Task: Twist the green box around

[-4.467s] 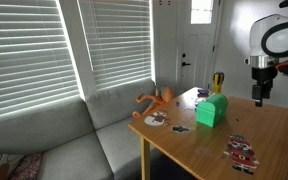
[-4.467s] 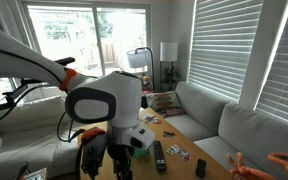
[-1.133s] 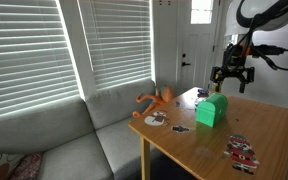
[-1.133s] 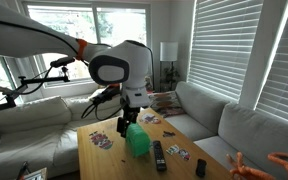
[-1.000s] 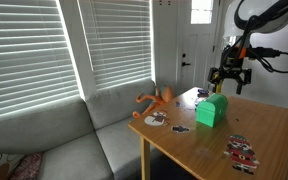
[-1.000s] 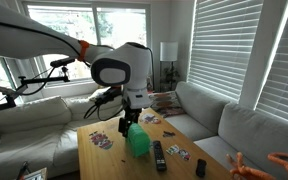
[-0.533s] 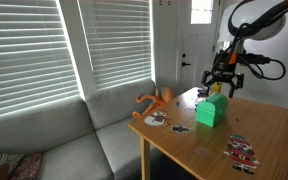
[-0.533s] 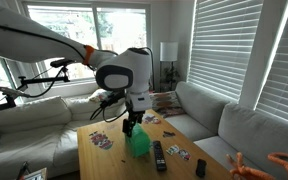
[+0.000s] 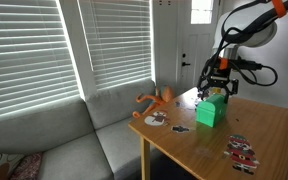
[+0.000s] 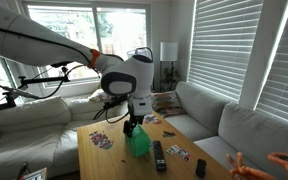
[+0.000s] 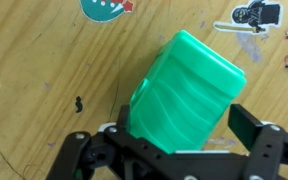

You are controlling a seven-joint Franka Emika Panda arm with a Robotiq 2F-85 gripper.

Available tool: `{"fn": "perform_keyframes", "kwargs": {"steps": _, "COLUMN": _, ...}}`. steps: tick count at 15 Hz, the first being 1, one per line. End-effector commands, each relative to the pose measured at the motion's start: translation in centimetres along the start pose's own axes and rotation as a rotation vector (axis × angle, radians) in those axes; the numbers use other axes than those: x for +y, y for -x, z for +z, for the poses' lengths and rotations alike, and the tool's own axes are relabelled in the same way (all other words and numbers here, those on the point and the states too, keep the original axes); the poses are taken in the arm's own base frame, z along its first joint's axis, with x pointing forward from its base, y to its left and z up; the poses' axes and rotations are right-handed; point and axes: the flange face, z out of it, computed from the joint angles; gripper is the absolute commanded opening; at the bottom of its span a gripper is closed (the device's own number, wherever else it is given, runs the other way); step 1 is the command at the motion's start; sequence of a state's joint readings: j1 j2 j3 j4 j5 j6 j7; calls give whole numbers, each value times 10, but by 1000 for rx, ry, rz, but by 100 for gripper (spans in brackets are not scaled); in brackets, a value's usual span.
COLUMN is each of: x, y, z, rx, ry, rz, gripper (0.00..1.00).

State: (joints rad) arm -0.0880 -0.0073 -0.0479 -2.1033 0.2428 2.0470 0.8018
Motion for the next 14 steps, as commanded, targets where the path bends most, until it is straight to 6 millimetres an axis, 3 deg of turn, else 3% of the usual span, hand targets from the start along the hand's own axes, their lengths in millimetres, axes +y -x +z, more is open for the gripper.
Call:
{"fn": "perform_keyframes", "kwargs": {"steps": 1, "x": -10, "y": -2, "z": 3, "rx": -22, "ry": -13, "rz": 34, "gripper": 100}}
{"fn": "perform_keyframes", "kwargs": {"steps": 3, "x": -10, "y": -3, "z": 4, "rx": -25, "ry": -11, "rz": 33, "gripper": 98}}
{"fn": "perform_keyframes", "kwargs": {"steps": 6, "x": -12, "y": -3, "z": 4, "rx": -26, "ry": -9, "rz": 27, "gripper": 84}}
{"fn": "perform_keyframes", "kwargs": {"steps": 7, "x": -12, "y": -3, "z": 4, "rx": -30, "ry": -8, "rz": 23, "gripper": 85}}
{"fn": "perform_keyframes", "kwargs": {"steps": 10, "x": -12, "y": -2, "z": 3, "rx": -36, "ry": -4, "rz": 13, "gripper": 74}}
{"fn": "perform_keyframes", "kwargs": {"steps": 13, "x": -11, "y": -3, "z": 2, "rx": -31, "ry": 4, "rz": 4, "gripper": 51}}
{"fn": "perform_keyframes", "kwargs": {"steps": 14, "x": -11, "y": -2, "z": 1, "rx": -29, "ry": 8, "rz": -5, "gripper": 49}}
